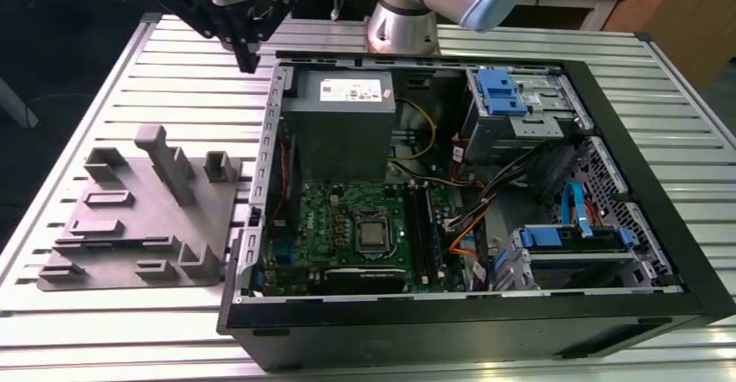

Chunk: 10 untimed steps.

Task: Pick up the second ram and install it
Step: 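Reach for the second ram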

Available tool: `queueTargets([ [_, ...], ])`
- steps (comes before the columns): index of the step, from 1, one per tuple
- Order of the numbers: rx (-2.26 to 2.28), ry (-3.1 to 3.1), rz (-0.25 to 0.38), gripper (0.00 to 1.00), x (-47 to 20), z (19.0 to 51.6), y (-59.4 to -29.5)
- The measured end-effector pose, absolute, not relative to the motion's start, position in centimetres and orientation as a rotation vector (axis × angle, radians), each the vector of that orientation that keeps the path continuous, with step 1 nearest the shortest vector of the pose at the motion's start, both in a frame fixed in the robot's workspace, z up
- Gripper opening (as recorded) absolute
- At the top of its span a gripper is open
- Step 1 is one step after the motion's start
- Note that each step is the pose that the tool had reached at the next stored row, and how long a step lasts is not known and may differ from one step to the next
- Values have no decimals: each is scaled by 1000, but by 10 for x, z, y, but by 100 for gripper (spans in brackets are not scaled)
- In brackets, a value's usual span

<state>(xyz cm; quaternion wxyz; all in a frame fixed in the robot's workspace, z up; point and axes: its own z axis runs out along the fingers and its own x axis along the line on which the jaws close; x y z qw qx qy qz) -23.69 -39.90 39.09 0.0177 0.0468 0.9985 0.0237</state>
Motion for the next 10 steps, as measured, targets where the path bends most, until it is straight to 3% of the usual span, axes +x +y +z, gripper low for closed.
queueTargets([
  [10,148,3102,74,7,-262,390,-399],
])
